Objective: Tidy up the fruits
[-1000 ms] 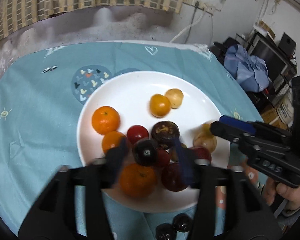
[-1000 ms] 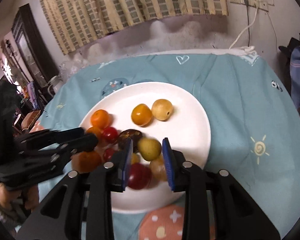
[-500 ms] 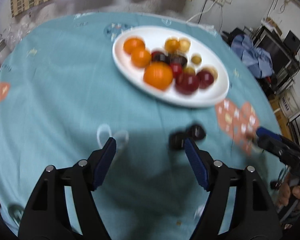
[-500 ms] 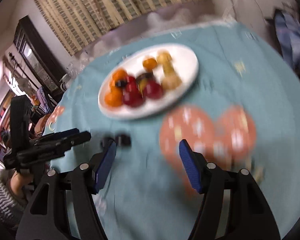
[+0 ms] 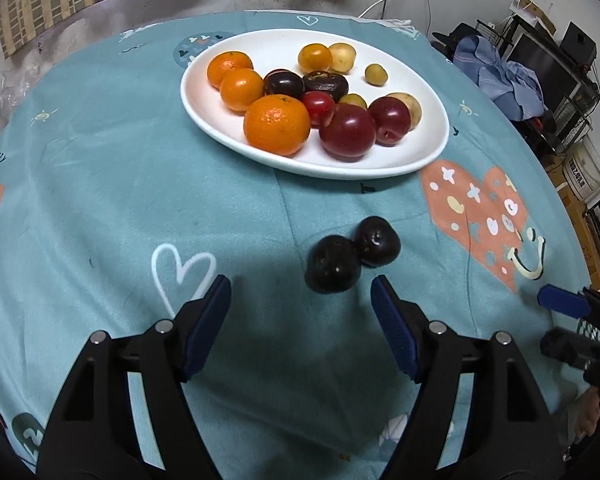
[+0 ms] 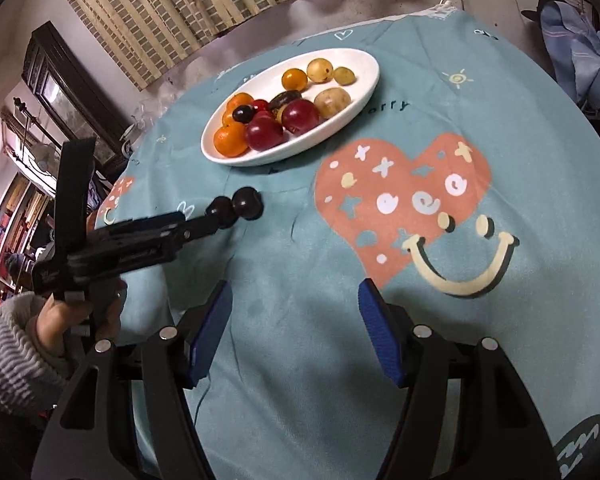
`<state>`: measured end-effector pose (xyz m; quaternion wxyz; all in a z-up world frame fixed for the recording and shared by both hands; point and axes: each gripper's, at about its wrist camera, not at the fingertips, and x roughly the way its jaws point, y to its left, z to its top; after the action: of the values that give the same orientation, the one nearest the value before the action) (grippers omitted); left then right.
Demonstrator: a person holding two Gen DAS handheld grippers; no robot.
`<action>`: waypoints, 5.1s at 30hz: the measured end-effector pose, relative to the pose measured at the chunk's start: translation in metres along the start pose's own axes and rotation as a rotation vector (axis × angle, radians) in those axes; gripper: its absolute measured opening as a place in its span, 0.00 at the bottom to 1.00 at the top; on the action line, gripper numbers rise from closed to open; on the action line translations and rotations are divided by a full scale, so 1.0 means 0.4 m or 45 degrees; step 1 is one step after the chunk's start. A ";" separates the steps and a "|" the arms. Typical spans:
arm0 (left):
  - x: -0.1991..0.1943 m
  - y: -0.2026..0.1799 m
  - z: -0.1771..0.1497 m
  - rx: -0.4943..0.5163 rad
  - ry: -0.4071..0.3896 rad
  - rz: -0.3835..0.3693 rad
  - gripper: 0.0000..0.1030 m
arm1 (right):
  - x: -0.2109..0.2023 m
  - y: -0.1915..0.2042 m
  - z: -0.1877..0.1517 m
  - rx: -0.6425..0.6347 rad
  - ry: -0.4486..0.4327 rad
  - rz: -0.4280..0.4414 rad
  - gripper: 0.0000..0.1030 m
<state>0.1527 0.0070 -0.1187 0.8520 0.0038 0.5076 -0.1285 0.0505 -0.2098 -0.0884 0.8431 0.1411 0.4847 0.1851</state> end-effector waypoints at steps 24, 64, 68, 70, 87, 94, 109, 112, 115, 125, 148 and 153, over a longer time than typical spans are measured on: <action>-0.046 0.070 -0.032 -0.039 -0.007 0.183 0.82 | 0.000 0.038 0.005 -0.050 0.037 0.035 0.64; 0.016 0.030 0.015 -0.032 0.024 -0.008 0.30 | 0.018 0.015 -0.003 0.015 0.098 0.005 0.64; -0.015 0.077 -0.008 -0.116 0.013 -0.064 0.26 | 0.015 0.015 0.000 0.015 0.086 0.007 0.64; -0.034 0.109 -0.026 -0.157 0.008 -0.051 0.26 | 0.014 0.014 0.000 0.017 0.080 0.007 0.64; -0.125 0.167 -0.211 -0.201 0.022 0.068 0.26 | 0.213 0.189 0.176 -0.334 0.105 -0.010 0.55; -0.121 0.160 -0.220 -0.196 0.009 0.079 0.27 | 0.304 0.220 0.180 -0.447 0.193 -0.115 0.36; -0.141 0.055 -0.250 -0.116 0.038 -0.027 0.27 | 0.123 0.214 -0.003 -0.446 0.188 -0.005 0.25; -0.147 -0.036 -0.270 0.008 0.057 -0.102 0.27 | 0.072 0.212 -0.067 -0.503 0.204 -0.030 0.25; -0.163 -0.091 -0.257 0.108 0.037 -0.121 0.27 | 0.030 0.192 -0.076 -0.471 0.168 -0.062 0.25; -0.186 0.063 -0.212 -0.155 -0.059 -0.009 0.45 | -0.025 0.154 -0.078 -0.364 0.095 -0.079 0.25; -0.187 -0.016 -0.204 -0.046 -0.047 -0.052 0.29 | -0.044 0.126 -0.089 -0.299 0.105 -0.093 0.25; -0.287 -0.057 -0.062 -0.001 -0.212 -0.041 0.29 | -0.131 0.162 0.075 -0.352 -0.103 -0.093 0.25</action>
<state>0.0745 0.0132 -0.0285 0.8890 -0.0154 0.4350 -0.1419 0.0411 -0.1773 -0.0066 0.8795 0.0132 0.4250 0.2135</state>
